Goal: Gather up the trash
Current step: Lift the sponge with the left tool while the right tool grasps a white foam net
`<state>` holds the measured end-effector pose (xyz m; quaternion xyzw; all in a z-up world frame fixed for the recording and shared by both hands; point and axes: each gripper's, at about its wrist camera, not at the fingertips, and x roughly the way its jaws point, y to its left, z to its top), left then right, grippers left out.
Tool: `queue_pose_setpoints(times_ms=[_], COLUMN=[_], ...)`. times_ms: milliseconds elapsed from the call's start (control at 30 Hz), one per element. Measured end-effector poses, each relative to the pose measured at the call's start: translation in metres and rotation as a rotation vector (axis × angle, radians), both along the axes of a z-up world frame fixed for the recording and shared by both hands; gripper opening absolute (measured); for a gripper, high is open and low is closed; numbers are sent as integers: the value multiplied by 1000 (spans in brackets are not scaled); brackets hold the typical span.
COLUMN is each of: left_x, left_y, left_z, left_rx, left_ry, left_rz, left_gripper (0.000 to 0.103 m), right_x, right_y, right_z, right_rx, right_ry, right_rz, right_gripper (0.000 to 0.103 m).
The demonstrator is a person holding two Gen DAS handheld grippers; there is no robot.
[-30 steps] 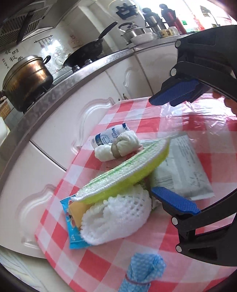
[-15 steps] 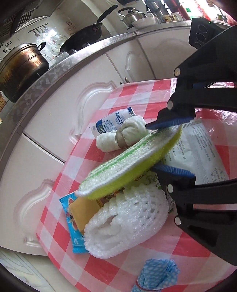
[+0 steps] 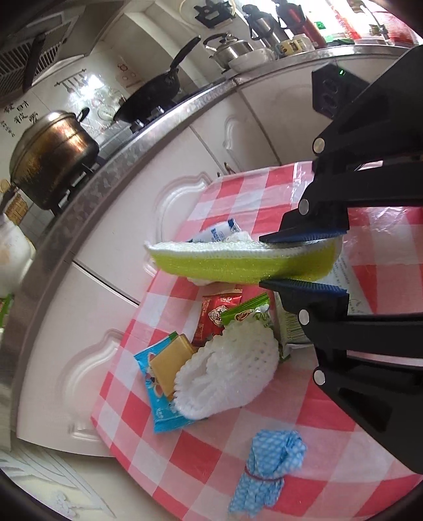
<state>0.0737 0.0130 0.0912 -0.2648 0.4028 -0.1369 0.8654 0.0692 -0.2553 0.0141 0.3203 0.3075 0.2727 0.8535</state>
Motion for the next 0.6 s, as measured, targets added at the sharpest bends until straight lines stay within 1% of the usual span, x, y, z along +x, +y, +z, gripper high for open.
queue_pose_setpoints(times_ms=[167, 267, 367, 600], left_x=[-23, -38, -56, -89], left_y=[12, 21, 39, 94], left_z=[12, 16, 20, 20], left_rx=[-1, 14, 29, 38], left_ry=[-23, -31, -45, -52], left_rz=[-20, -22, 1, 77], left_gripper=[22, 22, 22, 22], right_x=[-1, -3, -6, -14], right_y=[16, 29, 44, 81], right_z=[4, 8, 11, 22], right_rx=[-71, -115, -152, -188], right_ry=[-6, -20, -35, -71], right_rz=[17, 31, 58, 117], right_gripper=[99, 99, 99, 99])
